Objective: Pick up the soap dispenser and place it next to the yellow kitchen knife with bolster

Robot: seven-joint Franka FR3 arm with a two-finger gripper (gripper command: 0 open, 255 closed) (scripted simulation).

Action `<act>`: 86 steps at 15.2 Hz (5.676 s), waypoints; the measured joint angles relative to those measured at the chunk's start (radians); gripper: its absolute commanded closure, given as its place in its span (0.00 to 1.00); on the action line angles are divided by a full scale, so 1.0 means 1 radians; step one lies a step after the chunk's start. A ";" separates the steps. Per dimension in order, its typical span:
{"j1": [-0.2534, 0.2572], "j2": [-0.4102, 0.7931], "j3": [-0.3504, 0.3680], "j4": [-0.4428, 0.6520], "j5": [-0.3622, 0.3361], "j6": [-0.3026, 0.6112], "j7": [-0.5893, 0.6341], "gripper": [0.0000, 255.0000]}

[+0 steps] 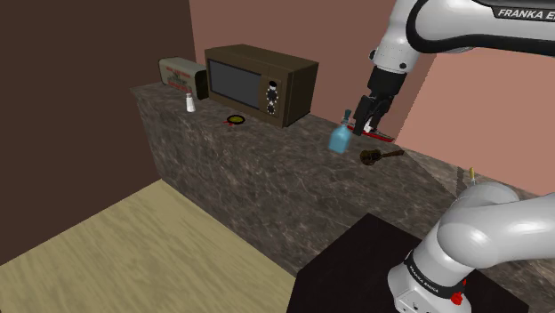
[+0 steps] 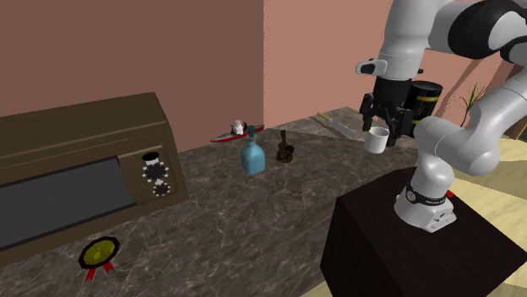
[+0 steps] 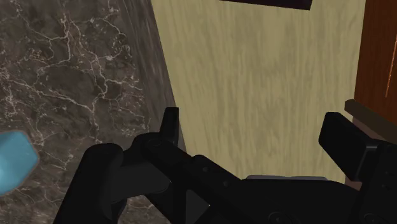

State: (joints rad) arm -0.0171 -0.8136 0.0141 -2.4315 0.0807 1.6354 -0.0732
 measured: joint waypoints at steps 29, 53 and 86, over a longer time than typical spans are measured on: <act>-0.112 0.862 -0.343 0.529 -0.108 0.295 -0.583 0.00; -0.215 1.269 -0.354 0.896 -0.008 0.324 -0.756 1.00; -0.229 1.232 -0.366 1.135 -0.021 0.050 -0.765 1.00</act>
State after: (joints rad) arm -0.2459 0.4180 -0.3517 -1.2966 0.0601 1.6850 -0.8381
